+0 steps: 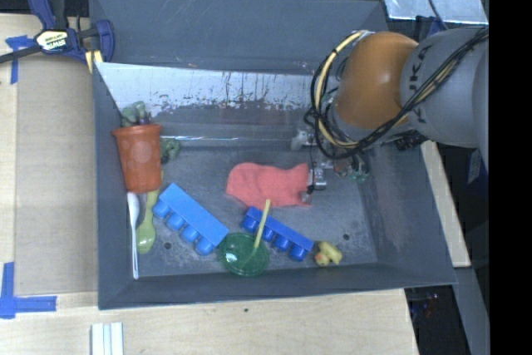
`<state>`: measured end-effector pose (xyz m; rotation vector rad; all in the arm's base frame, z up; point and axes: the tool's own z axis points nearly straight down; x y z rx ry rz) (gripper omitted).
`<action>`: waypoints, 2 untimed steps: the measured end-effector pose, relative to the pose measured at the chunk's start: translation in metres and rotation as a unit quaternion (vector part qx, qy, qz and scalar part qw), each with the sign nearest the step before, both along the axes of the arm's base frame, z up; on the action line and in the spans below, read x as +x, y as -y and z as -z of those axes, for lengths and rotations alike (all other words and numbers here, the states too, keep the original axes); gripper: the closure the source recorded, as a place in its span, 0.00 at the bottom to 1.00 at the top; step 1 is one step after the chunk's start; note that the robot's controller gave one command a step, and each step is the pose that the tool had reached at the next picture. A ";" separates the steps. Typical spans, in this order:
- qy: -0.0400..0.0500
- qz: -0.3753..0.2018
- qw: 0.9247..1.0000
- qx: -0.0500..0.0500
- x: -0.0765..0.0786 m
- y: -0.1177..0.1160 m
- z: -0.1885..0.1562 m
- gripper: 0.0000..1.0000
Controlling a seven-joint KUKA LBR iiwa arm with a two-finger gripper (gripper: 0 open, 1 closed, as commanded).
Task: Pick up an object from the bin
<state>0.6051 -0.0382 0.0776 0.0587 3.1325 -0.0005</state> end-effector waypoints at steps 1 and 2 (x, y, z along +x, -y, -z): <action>0.009 0.009 1.000 -0.001 -0.022 0.000 0.005 1.00; 0.009 0.009 1.000 -0.001 -0.022 0.000 0.005 1.00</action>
Offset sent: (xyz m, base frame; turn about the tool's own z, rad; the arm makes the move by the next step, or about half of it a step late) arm 0.0000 0.0000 0.0000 0.0000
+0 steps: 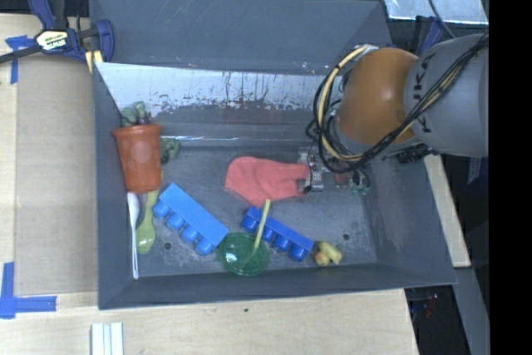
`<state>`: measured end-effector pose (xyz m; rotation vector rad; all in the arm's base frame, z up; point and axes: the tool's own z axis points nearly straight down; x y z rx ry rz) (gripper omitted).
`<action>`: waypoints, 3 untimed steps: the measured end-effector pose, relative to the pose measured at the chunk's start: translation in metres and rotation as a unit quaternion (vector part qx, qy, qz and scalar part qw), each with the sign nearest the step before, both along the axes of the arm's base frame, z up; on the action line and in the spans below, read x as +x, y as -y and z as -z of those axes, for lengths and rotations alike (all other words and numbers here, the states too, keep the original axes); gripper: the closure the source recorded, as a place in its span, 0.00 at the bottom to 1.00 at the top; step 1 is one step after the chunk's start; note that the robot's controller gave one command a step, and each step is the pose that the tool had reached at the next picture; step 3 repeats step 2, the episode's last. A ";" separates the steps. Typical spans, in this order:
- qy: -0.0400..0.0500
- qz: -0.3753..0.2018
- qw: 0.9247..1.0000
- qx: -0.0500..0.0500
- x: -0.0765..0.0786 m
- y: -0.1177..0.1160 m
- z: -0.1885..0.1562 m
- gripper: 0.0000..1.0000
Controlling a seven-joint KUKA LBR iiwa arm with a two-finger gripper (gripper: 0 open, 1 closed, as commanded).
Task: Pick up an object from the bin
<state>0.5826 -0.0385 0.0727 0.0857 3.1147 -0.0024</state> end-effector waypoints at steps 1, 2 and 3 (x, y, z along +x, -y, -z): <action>-0.004 -0.018 1.000 0.000 -0.014 0.021 -0.064 1.00; -0.003 -0.012 1.000 0.000 -0.010 0.037 -0.133 1.00; -0.003 -0.012 1.000 0.000 -0.010 0.037 -0.133 1.00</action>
Offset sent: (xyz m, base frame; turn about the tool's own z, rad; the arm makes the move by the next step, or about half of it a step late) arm -0.0050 -0.0680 0.2619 0.0147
